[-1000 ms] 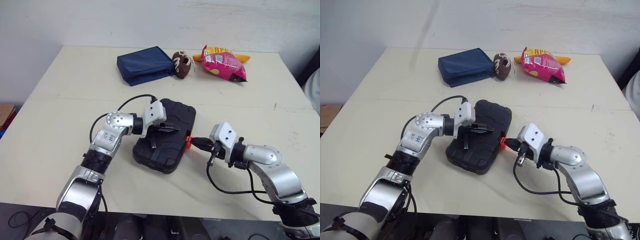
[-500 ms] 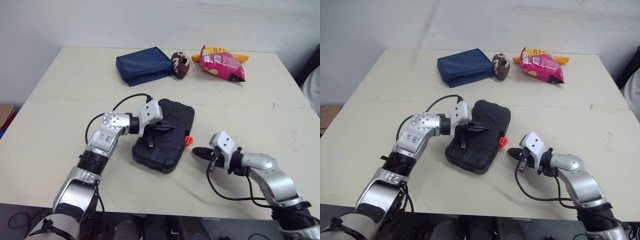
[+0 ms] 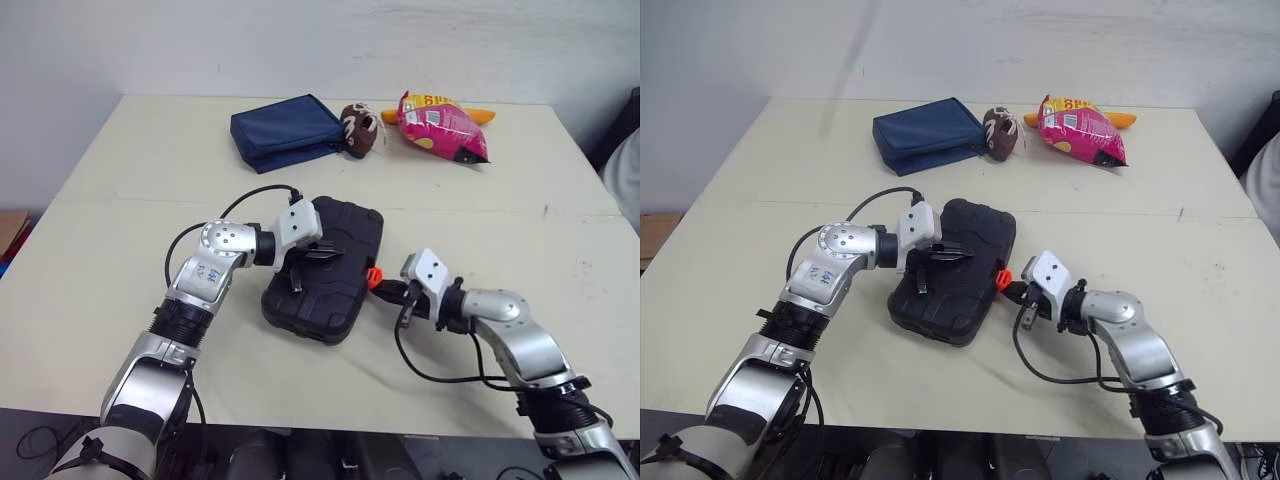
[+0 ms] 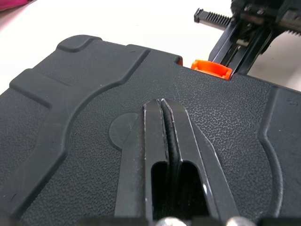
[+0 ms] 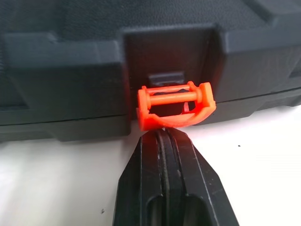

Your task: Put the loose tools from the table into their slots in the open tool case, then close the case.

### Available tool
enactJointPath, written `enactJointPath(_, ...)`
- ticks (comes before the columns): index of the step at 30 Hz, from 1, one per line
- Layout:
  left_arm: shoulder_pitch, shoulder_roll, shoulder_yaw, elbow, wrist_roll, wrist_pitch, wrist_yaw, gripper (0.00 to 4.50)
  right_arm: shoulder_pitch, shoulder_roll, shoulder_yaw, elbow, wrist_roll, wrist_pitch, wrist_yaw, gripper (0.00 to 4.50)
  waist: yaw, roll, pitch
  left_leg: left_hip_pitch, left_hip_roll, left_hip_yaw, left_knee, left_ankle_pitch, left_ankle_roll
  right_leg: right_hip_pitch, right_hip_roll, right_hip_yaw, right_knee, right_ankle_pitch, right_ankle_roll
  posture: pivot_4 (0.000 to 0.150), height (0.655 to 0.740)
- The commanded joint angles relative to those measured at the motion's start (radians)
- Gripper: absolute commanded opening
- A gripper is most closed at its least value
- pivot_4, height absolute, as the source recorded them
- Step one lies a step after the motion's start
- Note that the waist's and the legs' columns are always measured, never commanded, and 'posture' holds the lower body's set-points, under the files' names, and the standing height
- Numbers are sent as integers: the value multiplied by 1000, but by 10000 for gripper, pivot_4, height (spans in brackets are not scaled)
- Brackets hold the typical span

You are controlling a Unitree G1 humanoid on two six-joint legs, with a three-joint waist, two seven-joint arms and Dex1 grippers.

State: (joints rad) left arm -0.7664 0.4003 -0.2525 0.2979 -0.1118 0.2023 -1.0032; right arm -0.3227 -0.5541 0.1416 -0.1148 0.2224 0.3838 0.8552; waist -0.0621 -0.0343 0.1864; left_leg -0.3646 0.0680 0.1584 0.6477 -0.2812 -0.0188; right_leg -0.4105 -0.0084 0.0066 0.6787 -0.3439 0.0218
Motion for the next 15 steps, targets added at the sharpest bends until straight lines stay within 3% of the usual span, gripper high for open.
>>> enactJointPath(1,60,-5,-61,79,48,17,-23,396,-43,15,-35,-134,65,-4,11,0,-2,0,0,0,0,0,0,0,0,0,0,0,0,0,0,1500,7400)
enactJointPath(15,100,9,-41,101,58,-42,-7,396,-102,0,-38,-116,47,12,45,0,-23,2,-3,7,1,1,-5,1,-2,4,1,0,0,-1,-1,1500,7400)
